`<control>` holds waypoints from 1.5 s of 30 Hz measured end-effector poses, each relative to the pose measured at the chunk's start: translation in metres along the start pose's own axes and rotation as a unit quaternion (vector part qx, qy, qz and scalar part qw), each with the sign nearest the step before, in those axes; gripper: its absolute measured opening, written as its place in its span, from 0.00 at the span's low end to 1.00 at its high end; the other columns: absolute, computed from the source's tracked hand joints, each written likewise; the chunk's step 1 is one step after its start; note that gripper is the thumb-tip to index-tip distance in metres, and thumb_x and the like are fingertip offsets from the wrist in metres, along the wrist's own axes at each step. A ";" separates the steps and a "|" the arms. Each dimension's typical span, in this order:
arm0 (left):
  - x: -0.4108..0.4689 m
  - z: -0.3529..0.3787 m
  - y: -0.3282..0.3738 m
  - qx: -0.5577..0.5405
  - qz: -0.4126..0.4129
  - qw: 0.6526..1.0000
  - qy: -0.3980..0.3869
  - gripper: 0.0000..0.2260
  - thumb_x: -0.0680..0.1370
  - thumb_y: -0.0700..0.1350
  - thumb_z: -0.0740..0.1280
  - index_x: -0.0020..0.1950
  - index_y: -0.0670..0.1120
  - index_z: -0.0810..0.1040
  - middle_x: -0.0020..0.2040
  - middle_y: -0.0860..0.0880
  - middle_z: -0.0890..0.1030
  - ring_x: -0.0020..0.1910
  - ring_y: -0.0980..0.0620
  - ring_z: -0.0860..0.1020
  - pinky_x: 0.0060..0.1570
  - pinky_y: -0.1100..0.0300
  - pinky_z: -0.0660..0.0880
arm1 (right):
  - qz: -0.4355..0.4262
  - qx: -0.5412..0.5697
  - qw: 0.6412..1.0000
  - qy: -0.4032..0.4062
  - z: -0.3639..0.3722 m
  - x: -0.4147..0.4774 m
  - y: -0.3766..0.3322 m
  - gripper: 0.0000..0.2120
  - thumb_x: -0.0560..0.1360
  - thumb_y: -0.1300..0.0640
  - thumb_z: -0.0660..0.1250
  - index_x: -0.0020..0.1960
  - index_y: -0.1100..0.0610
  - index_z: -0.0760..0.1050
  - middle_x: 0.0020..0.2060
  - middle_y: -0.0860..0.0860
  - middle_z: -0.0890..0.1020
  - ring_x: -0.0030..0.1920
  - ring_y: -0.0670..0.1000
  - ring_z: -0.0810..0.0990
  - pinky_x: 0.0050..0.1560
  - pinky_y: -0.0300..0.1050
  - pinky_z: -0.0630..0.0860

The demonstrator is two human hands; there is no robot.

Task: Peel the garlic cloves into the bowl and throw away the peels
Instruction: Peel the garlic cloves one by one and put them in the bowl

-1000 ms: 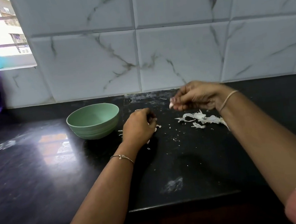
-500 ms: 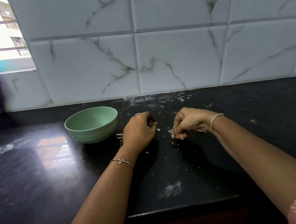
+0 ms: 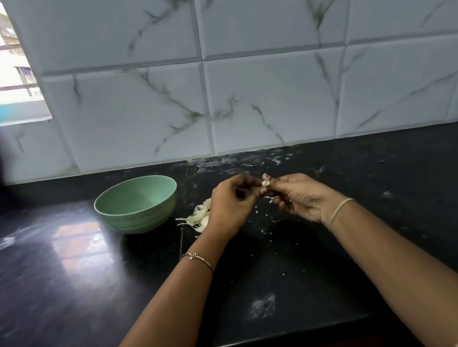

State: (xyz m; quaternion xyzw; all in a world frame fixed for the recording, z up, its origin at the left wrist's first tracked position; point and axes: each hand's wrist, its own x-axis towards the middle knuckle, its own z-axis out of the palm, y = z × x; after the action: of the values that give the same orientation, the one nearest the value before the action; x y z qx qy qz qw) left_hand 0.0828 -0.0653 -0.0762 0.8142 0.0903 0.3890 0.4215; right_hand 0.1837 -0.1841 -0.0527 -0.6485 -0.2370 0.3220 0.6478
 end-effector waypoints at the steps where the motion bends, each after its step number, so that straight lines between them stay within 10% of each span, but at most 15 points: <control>1: 0.002 0.004 0.003 -0.008 -0.011 1.000 0.000 0.05 0.72 0.41 0.75 0.43 0.50 0.82 0.37 0.58 0.82 0.35 0.64 0.77 0.38 0.70 0.74 | -0.008 0.013 1.000 0.017 0.000 0.001 0.002 0.11 0.76 0.51 0.69 0.41 0.58 0.76 0.31 0.49 0.75 0.25 0.41 0.72 0.23 0.31 0.69; 7: 0.018 0.031 0.006 -0.067 -0.120 0.990 0.021 0.03 0.75 0.42 0.72 0.46 0.48 0.79 0.44 0.45 0.84 0.43 0.44 0.83 0.41 0.48 0.82 | -0.087 0.044 0.987 0.131 -0.004 0.007 0.009 0.10 0.78 0.54 0.68 0.42 0.59 0.79 0.33 0.51 0.77 0.29 0.45 0.71 0.25 0.32 0.68; 25: 0.023 0.045 -0.003 -0.019 -0.099 0.995 0.009 0.04 0.74 0.44 0.74 0.46 0.50 0.82 0.39 0.53 0.82 0.39 0.51 0.83 0.43 0.48 0.82 | -0.125 -0.065 0.979 0.147 -0.018 0.009 0.007 0.04 0.76 0.62 0.69 0.43 0.62 0.81 0.40 0.53 0.83 0.43 0.46 0.80 0.44 0.31 0.74; 32: 0.019 0.044 0.002 -0.014 -0.083 0.996 0.003 0.06 0.74 0.44 0.74 0.43 0.52 0.79 0.40 0.53 0.82 0.39 0.51 0.83 0.42 0.49 0.82 | -0.151 -0.210 0.953 0.158 -0.018 0.012 0.010 0.06 0.79 0.59 0.65 0.45 0.58 0.80 0.44 0.56 0.83 0.48 0.53 0.81 0.51 0.46 0.75; 42: 0.017 0.031 0.018 -0.301 -0.196 0.933 0.010 0.04 0.78 0.37 0.68 0.52 0.39 0.78 0.40 0.44 0.78 0.29 0.56 0.78 0.30 0.64 0.78 | -0.184 -0.536 0.779 0.271 -0.037 -0.003 0.004 0.06 0.77 0.58 0.67 0.48 0.51 0.83 0.46 0.51 0.85 0.54 0.55 0.78 0.54 0.48 0.74; 45: 0.015 0.033 0.018 -0.326 -0.217 0.920 -0.010 0.03 0.79 0.37 0.66 0.50 0.41 0.79 0.39 0.45 0.78 0.33 0.55 0.78 0.33 0.63 0.81 | -0.185 -0.536 0.776 0.274 -0.040 -0.006 0.002 0.04 0.73 0.58 0.73 0.41 0.51 0.84 0.39 0.48 0.84 0.47 0.51 0.79 0.48 0.45 0.76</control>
State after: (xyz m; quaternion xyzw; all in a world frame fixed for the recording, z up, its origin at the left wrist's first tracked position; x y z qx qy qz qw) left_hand 0.1132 -0.0892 -0.0656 0.5957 0.1283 0.2883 0.7386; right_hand 0.2081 -0.2162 -0.0558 -0.8954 -0.2991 -0.1749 0.2799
